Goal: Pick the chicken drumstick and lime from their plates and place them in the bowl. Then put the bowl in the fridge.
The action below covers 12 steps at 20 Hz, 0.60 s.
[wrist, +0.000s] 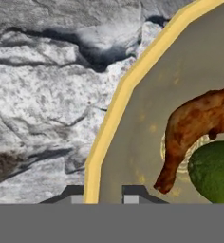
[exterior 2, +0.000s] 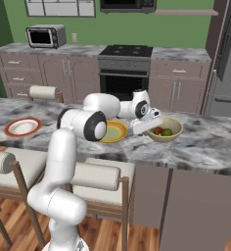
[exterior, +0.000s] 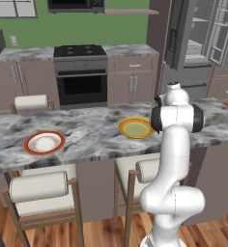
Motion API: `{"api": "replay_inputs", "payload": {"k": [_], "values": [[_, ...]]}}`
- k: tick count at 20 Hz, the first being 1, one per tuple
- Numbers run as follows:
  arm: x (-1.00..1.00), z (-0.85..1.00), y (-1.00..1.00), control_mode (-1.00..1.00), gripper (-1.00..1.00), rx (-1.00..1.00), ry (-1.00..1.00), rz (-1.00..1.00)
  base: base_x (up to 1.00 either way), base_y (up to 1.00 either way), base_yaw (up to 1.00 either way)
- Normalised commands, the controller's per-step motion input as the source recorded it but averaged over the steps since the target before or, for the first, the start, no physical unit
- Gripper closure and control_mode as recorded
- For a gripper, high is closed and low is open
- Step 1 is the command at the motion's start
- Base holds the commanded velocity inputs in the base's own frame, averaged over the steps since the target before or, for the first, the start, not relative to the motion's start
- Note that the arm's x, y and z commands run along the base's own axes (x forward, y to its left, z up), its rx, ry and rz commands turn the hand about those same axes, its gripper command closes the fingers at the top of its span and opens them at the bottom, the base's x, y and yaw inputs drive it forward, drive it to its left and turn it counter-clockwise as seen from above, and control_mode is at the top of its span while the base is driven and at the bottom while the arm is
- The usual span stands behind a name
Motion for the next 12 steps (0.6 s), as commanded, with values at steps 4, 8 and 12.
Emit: {"api": "replay_inputs", "payload": {"k": [4,8,12], "values": [[-0.11,-0.14,0.0,-1.0,1.0,0.0,-0.05,0.0,0.0,0.0,0.0],[-0.11,0.12,0.01,-1.0,1.0,0.02,-0.08,0.0,0.0,0.0,0.0],[-0.24,0.5,0.05,-1.0,1.0,0.0,-0.03,0.0,0.0,0.0,0.0]]}}
